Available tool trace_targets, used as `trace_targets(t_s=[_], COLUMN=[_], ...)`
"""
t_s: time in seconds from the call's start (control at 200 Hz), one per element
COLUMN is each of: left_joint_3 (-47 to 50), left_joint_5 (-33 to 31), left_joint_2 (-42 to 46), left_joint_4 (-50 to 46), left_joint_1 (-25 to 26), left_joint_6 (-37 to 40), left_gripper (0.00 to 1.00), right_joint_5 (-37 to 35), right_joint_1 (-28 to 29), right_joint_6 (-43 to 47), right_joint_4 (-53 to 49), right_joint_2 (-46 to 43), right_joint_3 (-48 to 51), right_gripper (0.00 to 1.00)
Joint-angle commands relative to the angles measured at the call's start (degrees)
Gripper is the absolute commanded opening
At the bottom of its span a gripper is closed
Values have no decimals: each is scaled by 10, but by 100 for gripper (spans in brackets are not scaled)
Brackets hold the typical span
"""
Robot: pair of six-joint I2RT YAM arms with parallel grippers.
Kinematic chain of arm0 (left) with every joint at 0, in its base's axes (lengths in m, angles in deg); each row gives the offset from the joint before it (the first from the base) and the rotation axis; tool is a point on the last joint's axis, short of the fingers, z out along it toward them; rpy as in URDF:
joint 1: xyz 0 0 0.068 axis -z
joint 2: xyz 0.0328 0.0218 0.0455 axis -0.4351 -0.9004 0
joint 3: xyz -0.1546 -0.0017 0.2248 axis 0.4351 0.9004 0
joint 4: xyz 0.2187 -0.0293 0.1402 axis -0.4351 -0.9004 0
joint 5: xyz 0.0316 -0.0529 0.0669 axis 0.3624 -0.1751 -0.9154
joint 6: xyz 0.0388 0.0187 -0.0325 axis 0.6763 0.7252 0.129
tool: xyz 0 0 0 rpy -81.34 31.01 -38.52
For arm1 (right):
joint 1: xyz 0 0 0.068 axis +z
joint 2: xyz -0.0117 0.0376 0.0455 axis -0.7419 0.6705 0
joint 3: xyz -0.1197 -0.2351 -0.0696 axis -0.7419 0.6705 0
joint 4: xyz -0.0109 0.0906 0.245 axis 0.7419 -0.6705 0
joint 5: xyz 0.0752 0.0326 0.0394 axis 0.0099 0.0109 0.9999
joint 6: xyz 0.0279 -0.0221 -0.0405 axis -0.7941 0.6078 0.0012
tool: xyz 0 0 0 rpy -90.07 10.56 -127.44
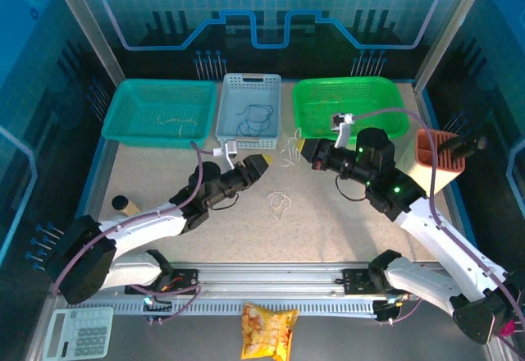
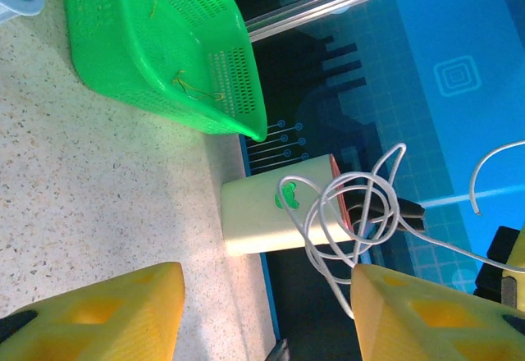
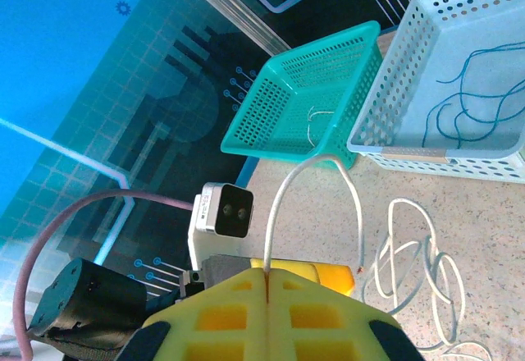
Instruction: Untangle the cables
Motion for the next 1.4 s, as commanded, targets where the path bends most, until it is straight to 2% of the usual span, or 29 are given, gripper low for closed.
trace_targets(t_s=[0.0,0.53,0.685,0.74,0.83,0.92,1.156,1.276,1.396], left_joint_3=[-6,-46,-46,-41,-28,-10,32,47,54], left_joint_5=[-8,2,-1,-1,-6,-17,-49,-73,-87], left_joint_2=[8,-47,-67,-68,-57,-33,70,135,182], left_joint_4=[3,35,53,58,51,28,-76,-142,-178], left_joint_1=[4,13,13,14,13,13,11,11,10], left_joint_6=[10,8,8,8,14,26,76,102,123], left_gripper=[56,56,41,29,11,0,0,0,0], right_joint_5=[3,2,-1,-15,-20,1,25,32,57], right_joint_1=[12,53,58,54,18,-40,-192,-236,-241], right_joint_6=[-4,-19,-16,-3,9,10,11,-3,-16], right_joint_4=[20,52,52,38,18,13,3,14,39], right_joint_2=[1,25,26,19,0,-19,-51,-57,-52], right_joint_3=[-6,-5,-8,-10,-11,-7,10,22,45], right_gripper=[0,0,0,0,0,0,0,0,0])
